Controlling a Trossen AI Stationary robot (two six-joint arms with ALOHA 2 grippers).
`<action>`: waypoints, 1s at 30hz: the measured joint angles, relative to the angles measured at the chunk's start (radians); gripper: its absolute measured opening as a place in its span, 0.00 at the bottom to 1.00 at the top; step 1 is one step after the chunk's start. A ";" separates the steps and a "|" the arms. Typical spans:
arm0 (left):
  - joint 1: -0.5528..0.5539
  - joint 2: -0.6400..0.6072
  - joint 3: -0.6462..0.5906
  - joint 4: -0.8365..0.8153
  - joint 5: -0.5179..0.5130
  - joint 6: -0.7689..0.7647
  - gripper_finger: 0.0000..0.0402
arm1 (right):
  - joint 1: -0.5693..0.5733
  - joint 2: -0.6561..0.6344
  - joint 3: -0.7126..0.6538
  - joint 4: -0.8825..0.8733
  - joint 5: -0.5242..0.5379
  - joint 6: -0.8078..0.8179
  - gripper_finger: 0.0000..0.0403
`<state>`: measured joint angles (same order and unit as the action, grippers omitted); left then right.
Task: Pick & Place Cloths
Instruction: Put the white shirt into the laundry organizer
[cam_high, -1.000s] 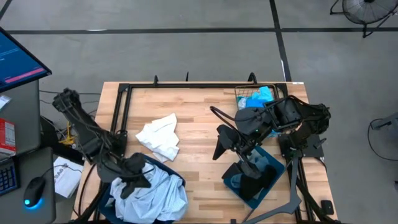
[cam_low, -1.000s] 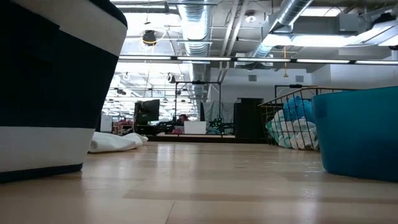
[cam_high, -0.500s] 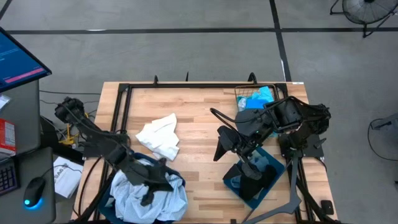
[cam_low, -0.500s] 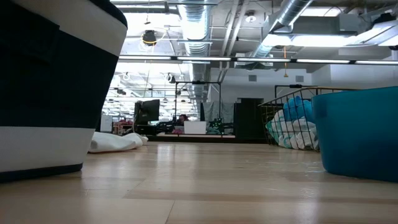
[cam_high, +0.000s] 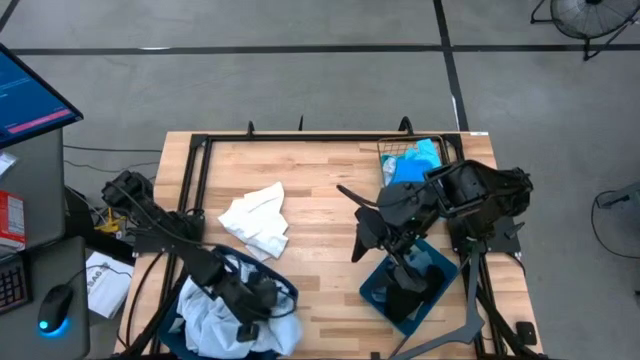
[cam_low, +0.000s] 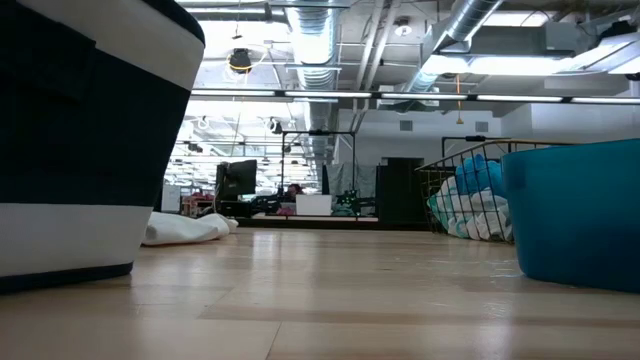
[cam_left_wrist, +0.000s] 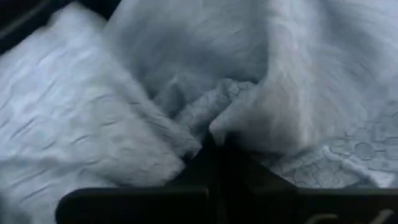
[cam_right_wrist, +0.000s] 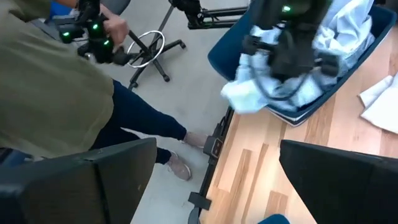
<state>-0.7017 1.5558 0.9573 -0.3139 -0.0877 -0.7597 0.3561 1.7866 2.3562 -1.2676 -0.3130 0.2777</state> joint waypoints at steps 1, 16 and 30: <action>0.000 -0.002 -0.016 -0.029 0.000 -0.044 0.00 | 0.003 0.000 0.000 -0.005 0.000 -0.006 0.83; -0.123 -0.035 -0.241 -0.048 -0.094 -0.434 0.00 | 0.037 0.000 0.000 -0.066 0.003 -0.042 0.83; -0.006 -0.435 -0.235 -0.080 -0.034 -0.344 0.00 | -0.013 0.000 0.000 -0.065 0.004 -0.096 0.83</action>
<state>-0.7078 1.1209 0.7227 -0.3935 -0.1216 -1.1041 0.3428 1.7869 2.3562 -1.3323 -0.3085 0.1816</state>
